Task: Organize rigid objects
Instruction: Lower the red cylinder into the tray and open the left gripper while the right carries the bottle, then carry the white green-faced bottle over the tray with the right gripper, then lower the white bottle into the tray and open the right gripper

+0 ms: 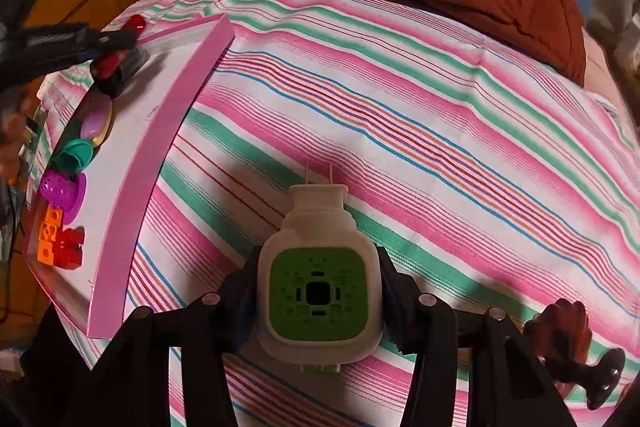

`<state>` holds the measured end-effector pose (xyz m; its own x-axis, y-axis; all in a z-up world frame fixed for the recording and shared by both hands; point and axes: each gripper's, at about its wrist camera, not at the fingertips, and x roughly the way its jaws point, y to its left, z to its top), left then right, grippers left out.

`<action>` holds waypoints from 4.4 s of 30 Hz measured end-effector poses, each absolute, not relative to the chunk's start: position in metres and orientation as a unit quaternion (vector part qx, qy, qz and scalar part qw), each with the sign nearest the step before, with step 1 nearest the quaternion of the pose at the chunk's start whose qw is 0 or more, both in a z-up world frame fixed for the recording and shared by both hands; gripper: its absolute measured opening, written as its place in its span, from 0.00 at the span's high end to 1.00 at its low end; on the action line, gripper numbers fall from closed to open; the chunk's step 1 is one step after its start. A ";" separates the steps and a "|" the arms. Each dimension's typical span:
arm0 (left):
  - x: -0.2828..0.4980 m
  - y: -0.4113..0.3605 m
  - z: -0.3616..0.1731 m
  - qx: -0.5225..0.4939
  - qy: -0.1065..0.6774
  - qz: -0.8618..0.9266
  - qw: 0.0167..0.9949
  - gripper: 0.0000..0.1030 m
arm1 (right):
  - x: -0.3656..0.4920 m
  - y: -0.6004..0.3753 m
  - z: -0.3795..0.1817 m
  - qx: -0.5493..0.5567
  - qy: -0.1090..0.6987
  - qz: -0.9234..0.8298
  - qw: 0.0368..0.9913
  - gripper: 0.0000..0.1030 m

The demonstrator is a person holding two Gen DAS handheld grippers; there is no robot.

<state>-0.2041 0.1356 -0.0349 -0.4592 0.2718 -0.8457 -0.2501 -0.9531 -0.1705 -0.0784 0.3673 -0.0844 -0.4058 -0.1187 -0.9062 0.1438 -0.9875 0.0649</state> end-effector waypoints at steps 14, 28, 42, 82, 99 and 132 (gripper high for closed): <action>-0.231 0.150 -0.055 -0.504 0.048 0.851 0.140 0.75 | -0.082 0.371 -0.087 0.544 0.001 -0.836 0.075 0.48; -0.208 0.135 -0.043 -0.479 0.062 0.867 0.121 0.73 | -0.083 0.374 -0.085 0.543 -0.018 -0.836 0.081 0.44; -0.122 0.142 0.009 -0.392 0.067 0.902 0.166 0.73 | -0.079 0.377 -0.080 0.527 -0.026 -0.847 0.067 0.49; -0.032 0.060 0.005 -0.375 0.062 0.915 0.135 0.73 | -0.065 0.367 -0.091 0.509 0.005 -0.859 0.048 0.46; -0.027 0.031 -0.002 -0.385 0.031 0.913 0.131 0.73 | -0.049 0.349 -0.088 0.486 -0.016 -0.872 -0.058 0.48; -0.037 -0.017 -0.016 -0.397 -0.015 0.914 0.084 0.73 | -0.178 0.184 -0.050 0.499 0.069 -0.863 0.041 0.49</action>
